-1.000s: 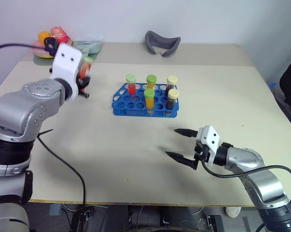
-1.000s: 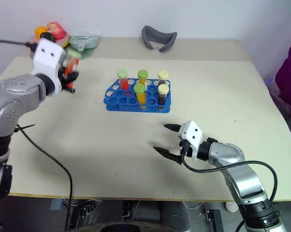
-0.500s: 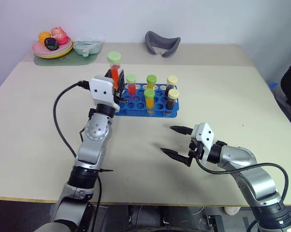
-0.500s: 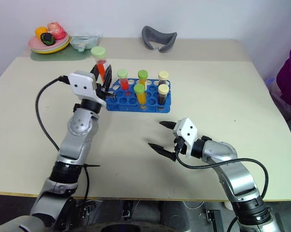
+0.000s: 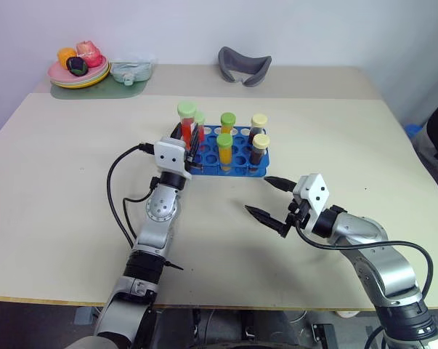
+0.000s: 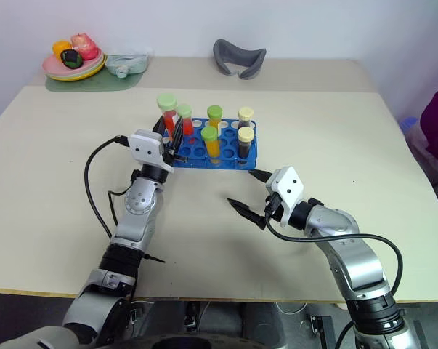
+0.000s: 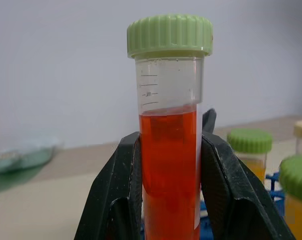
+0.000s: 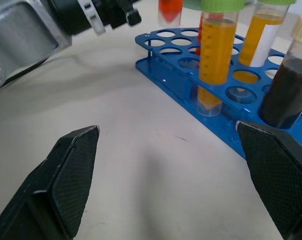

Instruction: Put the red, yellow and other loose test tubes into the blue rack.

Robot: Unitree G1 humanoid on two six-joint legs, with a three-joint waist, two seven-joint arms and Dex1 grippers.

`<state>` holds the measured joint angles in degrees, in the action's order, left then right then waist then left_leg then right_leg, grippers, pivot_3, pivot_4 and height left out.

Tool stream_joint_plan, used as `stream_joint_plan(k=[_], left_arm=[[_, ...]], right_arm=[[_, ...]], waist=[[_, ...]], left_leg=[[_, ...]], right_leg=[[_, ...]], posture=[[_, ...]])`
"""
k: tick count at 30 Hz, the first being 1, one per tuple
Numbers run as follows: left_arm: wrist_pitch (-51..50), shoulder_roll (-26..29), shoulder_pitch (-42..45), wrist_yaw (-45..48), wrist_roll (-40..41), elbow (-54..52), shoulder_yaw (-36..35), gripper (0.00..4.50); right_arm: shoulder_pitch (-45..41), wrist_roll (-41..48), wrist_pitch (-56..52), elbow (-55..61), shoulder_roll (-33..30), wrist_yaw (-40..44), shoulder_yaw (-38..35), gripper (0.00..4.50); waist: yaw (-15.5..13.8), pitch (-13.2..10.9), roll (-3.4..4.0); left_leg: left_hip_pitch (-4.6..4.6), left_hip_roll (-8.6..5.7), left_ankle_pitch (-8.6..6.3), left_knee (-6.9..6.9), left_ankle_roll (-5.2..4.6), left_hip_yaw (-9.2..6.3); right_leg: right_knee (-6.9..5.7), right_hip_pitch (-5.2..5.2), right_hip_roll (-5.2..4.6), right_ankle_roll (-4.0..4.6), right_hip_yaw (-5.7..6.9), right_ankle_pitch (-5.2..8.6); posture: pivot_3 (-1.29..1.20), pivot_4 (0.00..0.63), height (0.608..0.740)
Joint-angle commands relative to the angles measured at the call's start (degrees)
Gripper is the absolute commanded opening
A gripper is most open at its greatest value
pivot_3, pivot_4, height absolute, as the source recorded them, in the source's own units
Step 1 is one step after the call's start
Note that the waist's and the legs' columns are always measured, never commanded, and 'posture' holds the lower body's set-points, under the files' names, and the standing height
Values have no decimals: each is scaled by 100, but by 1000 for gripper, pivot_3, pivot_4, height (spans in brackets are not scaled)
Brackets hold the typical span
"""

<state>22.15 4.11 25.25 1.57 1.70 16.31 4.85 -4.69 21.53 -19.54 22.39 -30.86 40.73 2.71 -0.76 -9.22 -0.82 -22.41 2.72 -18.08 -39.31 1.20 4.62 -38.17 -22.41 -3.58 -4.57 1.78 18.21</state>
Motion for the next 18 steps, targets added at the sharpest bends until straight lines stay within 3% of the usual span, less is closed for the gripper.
stream_joint_plan(k=[1,18], left_arm=[[332,-90,134,52,-82,108,-54,1354],[602,-287,147,213,-161,666,-67,1354]], right_arm=[[18,65,26,258,29,-34,-100,4500],[24,93,-8,272,2,-25,-128,4500]], waist=[[-2,0,0],[0,0,0]], left_leg=[[0,0,0,0,0,0],[0,0,0,0,0,0]], right_leg=[[0,0,0,0,0,0],[0,0,0,0,1,0]], posture=[[0,150,735],[0,150,735]])
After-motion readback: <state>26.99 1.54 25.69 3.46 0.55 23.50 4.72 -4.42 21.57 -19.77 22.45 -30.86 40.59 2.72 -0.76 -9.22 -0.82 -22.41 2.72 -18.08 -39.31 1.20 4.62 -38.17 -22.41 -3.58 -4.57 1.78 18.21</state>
